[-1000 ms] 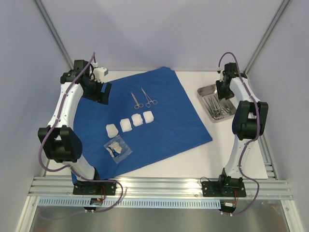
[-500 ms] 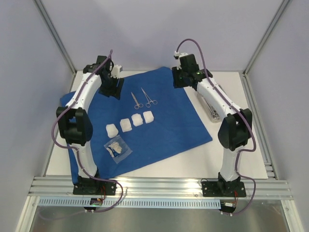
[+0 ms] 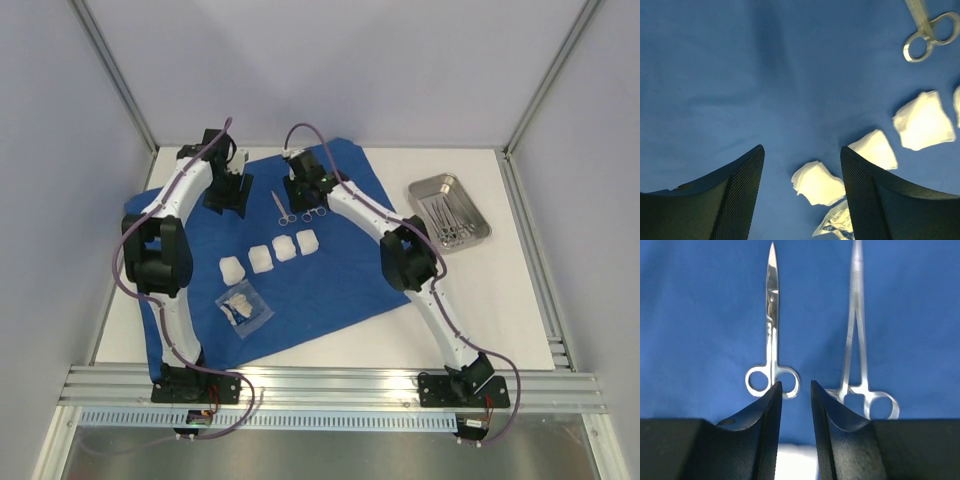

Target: Prepare the surgical pack

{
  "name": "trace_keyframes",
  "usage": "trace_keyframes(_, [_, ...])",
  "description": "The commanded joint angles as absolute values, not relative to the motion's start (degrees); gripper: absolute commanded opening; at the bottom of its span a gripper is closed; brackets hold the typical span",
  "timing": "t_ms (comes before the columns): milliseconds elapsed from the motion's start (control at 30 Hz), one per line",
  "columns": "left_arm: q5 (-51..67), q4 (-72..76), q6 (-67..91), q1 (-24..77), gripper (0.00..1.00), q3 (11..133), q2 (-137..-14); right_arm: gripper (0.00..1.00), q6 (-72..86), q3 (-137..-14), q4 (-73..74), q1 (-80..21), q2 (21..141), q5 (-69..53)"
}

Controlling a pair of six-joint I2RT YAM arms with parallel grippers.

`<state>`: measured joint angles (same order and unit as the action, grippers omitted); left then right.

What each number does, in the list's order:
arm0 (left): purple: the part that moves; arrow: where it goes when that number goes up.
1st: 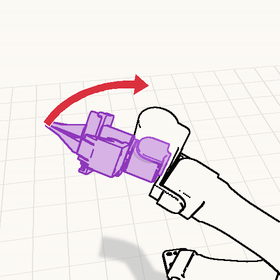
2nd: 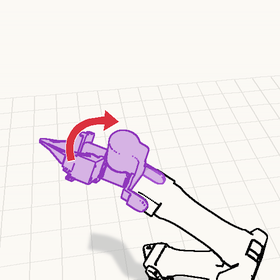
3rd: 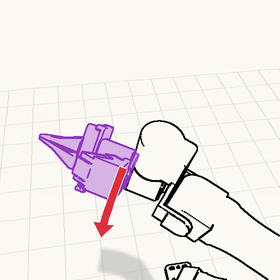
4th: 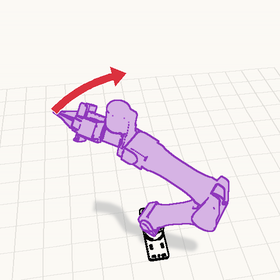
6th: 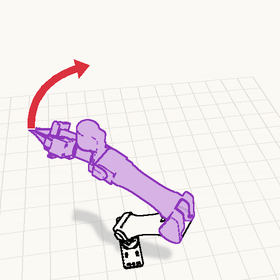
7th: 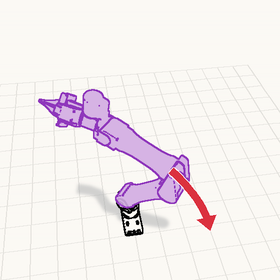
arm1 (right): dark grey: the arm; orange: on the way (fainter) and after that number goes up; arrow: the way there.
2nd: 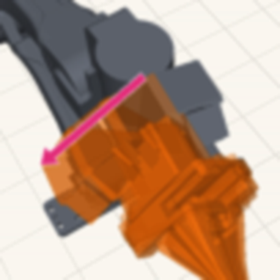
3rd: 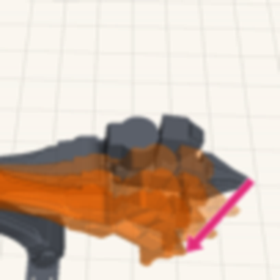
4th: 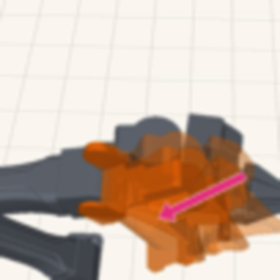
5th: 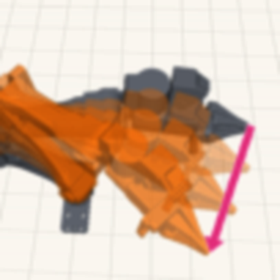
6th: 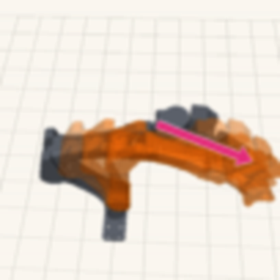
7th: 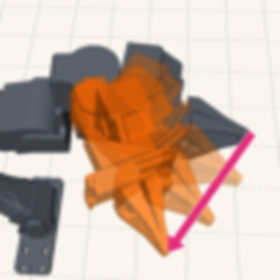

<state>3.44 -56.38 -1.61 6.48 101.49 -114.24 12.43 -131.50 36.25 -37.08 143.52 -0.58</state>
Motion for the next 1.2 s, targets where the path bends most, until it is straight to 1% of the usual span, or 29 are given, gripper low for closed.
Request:
trace_keyframes(0, [1.06, -54.23, -0.35, 5.45, 0.72, 99.76, -110.39, 0.32, 13.10, -141.05, 37.08, -38.14, 148.79, 6.49])
trace_keyframes(133, [1.32, -54.40, -0.44, 5.19, 0.72, 98.97, -109.95, 0.32, 9.41, -141.77, 36.39, -39.46, 150.12, 11.25])
trace_keyframes(400, [2.11, -54.58, -0.35, 5.01, 0.73, 99.14, -110.39, 0.28, 6.94, -141.94, 34.98, -39.38, 149.41, 12.21])
trace_keyframes(700, [1.85, -54.76, -0.35, 4.66, 0.73, 99.05, -110.65, 0.27, 6.59, -141.15, 36.91, -39.29, 149.94, 15.20])
trace_keyframes(933, [1.93, -54.84, -0.35, 4.66, 0.73, 98.70, -110.65, 0.27, 6.50, -140.63, 39.29, -38.85, 151.43, 15.29])
trace_keyframes(1167, [2.11, -54.76, -0.44, 4.66, 0.73, 98.79, -110.74, 0.26, 8.00, -141.33, 43.06, -37.70, 152.93, 10.55])
